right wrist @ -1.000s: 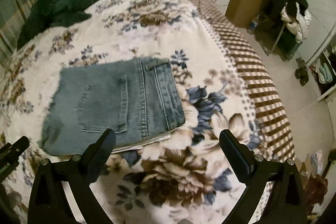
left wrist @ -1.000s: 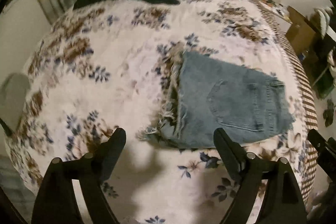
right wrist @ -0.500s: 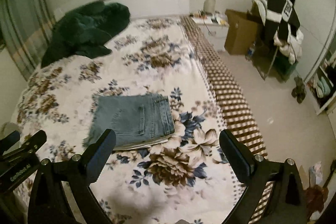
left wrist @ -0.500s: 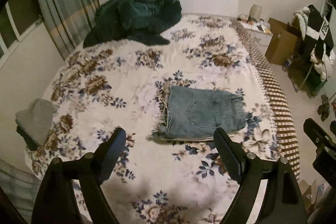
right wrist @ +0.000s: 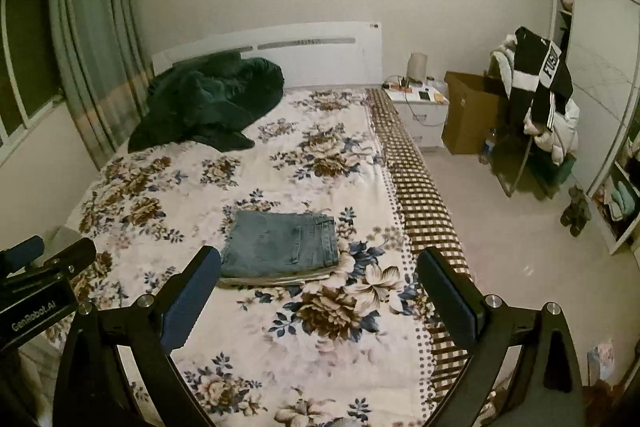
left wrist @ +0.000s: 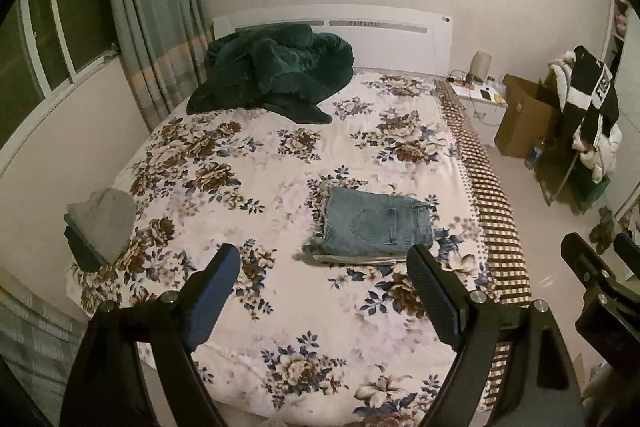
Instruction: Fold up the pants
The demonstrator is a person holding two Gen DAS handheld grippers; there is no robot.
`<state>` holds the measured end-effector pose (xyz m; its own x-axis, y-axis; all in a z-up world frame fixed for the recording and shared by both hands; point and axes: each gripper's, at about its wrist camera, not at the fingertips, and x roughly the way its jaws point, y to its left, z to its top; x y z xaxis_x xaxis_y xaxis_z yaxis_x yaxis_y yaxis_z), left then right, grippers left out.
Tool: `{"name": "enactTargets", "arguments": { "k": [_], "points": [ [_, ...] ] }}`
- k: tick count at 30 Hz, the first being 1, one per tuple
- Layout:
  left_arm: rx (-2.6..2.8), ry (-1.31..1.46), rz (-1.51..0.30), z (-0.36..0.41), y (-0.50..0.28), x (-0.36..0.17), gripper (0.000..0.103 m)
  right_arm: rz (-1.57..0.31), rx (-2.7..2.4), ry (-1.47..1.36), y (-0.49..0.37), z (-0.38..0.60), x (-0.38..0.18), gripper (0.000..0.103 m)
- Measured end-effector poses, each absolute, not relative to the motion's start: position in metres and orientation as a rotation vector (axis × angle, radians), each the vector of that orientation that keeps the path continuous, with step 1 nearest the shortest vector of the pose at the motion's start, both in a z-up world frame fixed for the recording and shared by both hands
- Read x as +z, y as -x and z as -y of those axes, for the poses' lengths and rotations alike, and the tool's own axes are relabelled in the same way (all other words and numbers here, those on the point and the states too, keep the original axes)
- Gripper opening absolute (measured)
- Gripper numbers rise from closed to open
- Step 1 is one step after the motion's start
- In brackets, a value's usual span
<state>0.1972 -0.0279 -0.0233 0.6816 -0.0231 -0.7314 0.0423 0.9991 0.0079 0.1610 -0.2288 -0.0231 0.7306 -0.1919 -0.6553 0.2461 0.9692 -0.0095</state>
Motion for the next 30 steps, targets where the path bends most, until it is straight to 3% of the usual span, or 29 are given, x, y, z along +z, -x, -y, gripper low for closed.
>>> {"name": "enactTargets", "arguments": {
  "k": [6, 8, 10, 30],
  "points": [
    [-0.054, -0.014, -0.798, 0.012, -0.178, -0.002, 0.085, -0.674, -0.25, -0.077, -0.123, 0.209, 0.021, 0.101],
    [-0.066, -0.012, -0.802, 0.007, -0.177, 0.0, 0.095, -0.669, -0.257, -0.067, -0.117, 0.202, 0.031, 0.103],
    [-0.071, -0.012, -0.796, 0.003, -0.174, 0.001, 0.097, -0.665, -0.267, -0.066, -0.11, 0.194, 0.041, 0.103],
    [-0.066, -0.044, -0.762, -0.009, -0.153, 0.007, 0.098, -0.685, -0.269, -0.063, -0.112, 0.177, 0.045, 0.103]
  ]
}}
